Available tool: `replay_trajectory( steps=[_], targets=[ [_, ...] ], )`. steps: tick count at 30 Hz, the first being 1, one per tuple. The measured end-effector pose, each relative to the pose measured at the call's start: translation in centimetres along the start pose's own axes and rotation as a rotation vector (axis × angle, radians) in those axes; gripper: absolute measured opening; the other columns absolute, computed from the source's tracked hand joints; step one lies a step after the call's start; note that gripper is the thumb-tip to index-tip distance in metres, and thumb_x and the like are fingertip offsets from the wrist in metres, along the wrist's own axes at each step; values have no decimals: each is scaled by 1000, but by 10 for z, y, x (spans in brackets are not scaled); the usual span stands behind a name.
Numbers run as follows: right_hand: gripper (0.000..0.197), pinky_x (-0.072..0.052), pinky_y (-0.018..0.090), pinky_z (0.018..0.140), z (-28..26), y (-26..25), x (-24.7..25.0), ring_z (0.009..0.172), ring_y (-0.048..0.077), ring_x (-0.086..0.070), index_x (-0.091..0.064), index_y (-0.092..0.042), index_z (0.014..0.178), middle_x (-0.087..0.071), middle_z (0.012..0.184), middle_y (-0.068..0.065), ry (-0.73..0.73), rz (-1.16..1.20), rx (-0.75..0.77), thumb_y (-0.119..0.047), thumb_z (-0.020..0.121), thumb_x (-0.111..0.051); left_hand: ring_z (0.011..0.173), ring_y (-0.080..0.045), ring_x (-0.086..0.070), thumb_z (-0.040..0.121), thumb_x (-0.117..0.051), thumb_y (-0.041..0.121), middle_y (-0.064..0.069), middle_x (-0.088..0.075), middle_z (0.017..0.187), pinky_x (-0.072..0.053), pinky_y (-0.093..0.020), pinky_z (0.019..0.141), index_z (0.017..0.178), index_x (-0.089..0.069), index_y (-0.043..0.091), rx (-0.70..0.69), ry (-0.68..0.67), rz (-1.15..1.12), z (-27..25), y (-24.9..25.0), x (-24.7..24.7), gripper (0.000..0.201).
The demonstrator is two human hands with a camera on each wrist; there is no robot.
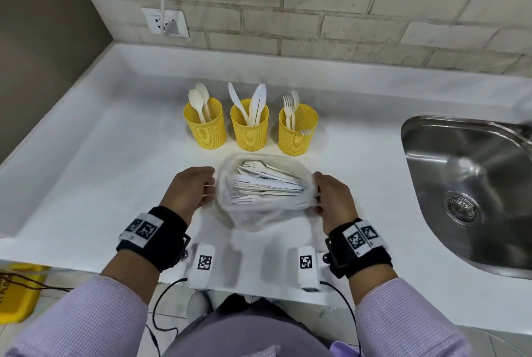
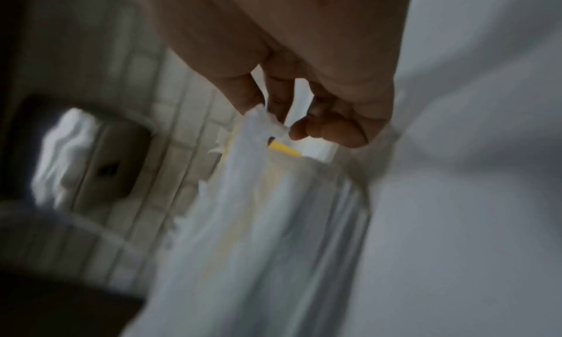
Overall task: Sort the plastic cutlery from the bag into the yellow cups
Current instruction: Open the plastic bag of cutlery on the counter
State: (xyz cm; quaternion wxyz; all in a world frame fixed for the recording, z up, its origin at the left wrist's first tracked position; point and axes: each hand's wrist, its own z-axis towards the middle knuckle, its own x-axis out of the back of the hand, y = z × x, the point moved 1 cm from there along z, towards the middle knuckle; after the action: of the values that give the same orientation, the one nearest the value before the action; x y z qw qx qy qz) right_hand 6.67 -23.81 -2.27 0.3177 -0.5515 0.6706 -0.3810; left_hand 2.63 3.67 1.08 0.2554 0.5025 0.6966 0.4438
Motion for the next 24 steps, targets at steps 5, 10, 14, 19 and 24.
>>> replay_trajectory(
  steps=[5, 10, 14, 19, 24],
  targets=[
    [41, -46, 32, 74, -8, 3, 4, 92, 26, -61, -52, -20, 104, -63, 99, 9, 40, -550, 260, -46, 79, -72, 76, -15, -65, 83, -77, 51, 4, -68, 81, -47, -30, 68, 92, -62, 24, -165, 67, 655, -13, -3, 2, 32],
    [6, -43, 26, 64, -14, 3, 12, 78, 21, -61, -62, -16, 95, -64, 80, 0, -37, -614, 295, -14, 89, -61, 83, -24, -71, 82, -74, 20, 8, -69, 70, -54, -30, 76, 74, -70, 23, -288, 59, 781, -15, -11, 5, 9],
    [22, -51, 34, 80, -17, 5, 11, 84, 21, -65, -61, -18, 97, -66, 84, -1, -31, -558, 228, -32, 85, -73, 71, -29, -72, 82, -75, 20, 3, -69, 63, -62, -44, 78, 80, -69, 15, -185, 61, 551, -19, -13, 6, 8],
    [19, -58, 41, 79, -19, 8, 8, 78, 26, -71, -58, -21, 89, -70, 79, 1, -96, -641, 248, -28, 77, -71, 59, -22, -72, 80, -80, 15, -3, -74, 62, -62, -37, 72, 83, -68, 11, -151, 23, 532, -26, -16, 0, 12],
    [20, -60, 44, 73, -24, 7, 1, 71, 28, -61, -62, -7, 80, -60, 72, 5, -125, -179, 78, 12, 83, -57, 70, -22, -68, 84, -70, -7, -14, -69, 78, -64, -34, 73, 81, -65, 1, 5, -40, 102, -26, -16, 0, 10]
  ],
)
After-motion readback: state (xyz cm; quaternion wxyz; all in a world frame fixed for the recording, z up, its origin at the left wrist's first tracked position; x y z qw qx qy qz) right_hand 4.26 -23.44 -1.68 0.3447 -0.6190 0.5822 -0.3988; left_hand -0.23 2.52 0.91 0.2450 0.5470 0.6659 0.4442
